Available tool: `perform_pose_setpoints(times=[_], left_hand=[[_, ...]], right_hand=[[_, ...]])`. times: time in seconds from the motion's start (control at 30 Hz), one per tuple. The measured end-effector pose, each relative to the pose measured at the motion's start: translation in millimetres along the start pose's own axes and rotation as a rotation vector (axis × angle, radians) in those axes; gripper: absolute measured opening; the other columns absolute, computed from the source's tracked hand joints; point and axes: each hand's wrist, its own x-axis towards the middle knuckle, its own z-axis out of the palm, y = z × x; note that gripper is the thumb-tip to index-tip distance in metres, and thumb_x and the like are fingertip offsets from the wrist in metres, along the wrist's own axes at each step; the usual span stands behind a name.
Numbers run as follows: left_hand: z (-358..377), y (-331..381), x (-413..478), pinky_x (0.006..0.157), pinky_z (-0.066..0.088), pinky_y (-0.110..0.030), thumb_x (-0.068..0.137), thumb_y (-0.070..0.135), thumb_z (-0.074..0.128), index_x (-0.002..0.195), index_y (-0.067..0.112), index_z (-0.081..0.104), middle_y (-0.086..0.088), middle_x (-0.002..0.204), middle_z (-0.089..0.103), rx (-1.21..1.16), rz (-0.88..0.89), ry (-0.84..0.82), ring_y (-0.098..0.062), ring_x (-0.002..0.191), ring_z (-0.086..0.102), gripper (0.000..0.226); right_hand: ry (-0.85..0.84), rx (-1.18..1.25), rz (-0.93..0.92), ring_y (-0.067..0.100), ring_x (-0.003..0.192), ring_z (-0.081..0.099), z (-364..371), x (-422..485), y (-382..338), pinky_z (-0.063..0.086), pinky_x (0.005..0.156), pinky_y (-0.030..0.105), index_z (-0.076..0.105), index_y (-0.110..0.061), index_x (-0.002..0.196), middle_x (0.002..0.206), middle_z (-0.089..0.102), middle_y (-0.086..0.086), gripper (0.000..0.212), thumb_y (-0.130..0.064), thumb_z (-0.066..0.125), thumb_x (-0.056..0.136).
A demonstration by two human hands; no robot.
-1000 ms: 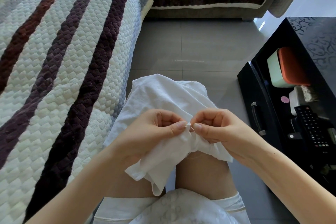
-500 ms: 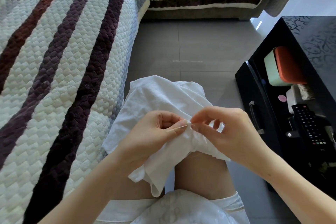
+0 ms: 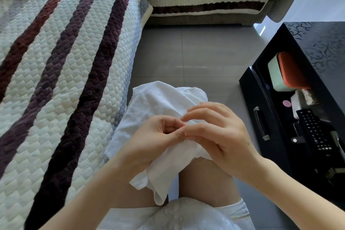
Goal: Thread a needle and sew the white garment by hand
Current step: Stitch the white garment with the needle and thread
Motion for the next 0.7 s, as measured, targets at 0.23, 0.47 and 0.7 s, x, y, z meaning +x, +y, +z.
perform_pose_setpoints(times=[0.23,0.47,0.7], left_hand=[[-3.5,-11.9,3.8,0.066,0.046,-0.016,0.090,0.017,0.063,0.083,0.013,0.072,0.004,0.074,0.072,0.234,-0.049,0.196,-0.002,0.070,0.064,0.012],[-27.0,-6.0,-7.1,0.067,0.048,-0.016,0.089,0.013,0.063,0.082,0.009,0.070,0.004,0.071,0.071,0.106,-0.101,0.270,-0.003,0.067,0.063,0.011],[-27.8,-3.9,-9.9,0.070,0.048,-0.025,0.087,0.012,0.064,0.078,0.010,0.071,-0.001,0.071,0.071,0.100,-0.113,0.269,-0.008,0.068,0.063,0.012]], right_hand=[[0.037,0.971,0.381,0.019,0.049,0.053,-40.4,26.1,-23.6,0.047,0.051,0.027,0.053,-0.013,0.087,0.060,0.054,0.004,0.008,-0.018,0.051,0.093],[0.313,0.302,1.064,0.008,0.048,0.038,-63.9,-14.9,151.9,0.028,0.046,0.022,0.049,-0.019,0.076,0.055,0.042,-0.007,0.018,-0.008,0.050,0.091],[0.209,-0.295,1.081,0.024,0.079,0.052,-66.2,-27.0,174.6,0.037,0.074,0.035,0.058,-0.018,0.097,0.077,0.053,-0.003,0.013,-0.029,0.055,0.092]])
